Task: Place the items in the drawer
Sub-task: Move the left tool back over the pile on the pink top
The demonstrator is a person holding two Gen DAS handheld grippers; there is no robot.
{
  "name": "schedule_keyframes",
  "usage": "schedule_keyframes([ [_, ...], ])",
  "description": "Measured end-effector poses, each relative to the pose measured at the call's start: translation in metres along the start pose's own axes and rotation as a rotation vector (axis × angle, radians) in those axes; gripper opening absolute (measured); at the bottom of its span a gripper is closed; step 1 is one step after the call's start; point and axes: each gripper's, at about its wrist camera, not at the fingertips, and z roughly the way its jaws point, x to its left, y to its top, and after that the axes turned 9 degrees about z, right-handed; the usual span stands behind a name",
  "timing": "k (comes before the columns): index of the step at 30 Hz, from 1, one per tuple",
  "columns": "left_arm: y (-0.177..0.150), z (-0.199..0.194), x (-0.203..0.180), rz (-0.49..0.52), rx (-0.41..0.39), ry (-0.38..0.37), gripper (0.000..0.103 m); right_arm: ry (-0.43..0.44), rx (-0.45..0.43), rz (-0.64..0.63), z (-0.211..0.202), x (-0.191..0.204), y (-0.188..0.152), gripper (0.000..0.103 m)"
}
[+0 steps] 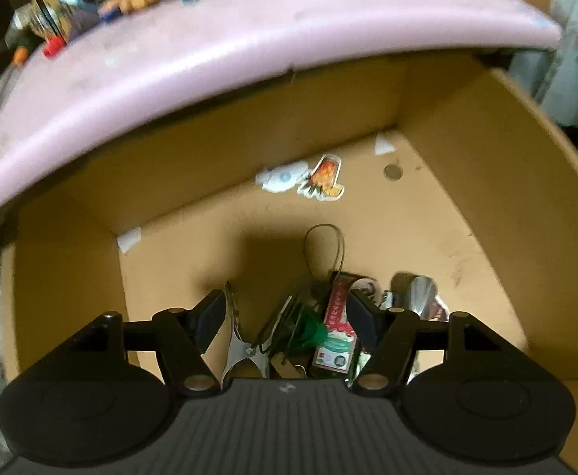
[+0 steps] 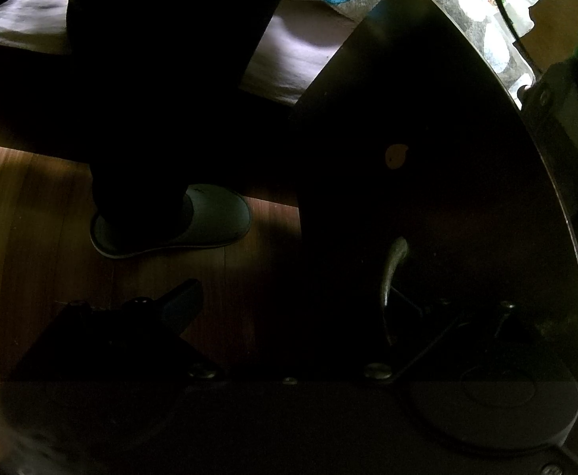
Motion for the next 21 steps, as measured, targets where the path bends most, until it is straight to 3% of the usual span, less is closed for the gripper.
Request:
schedule_keyframes([
  [9, 0.011, -0.07, 0.001, -0.004, -0.146, -0.016, 0.066, -0.002, 0.0, -0.002, -0.001, -0.001, 0.001, 0.099],
  [15, 0.037, -0.105, 0.017, 0.003, -0.31, 0.041, 0.066, -0.002, 0.0, 0.0, -0.003, -0.002, 0.002, 0.099],
  [21, 0.073, -0.108, 0.039, -0.041, -0.407, 0.106, 0.066, -0.002, -0.005, -0.005, -0.001, 0.0, -0.001, 0.099],
])
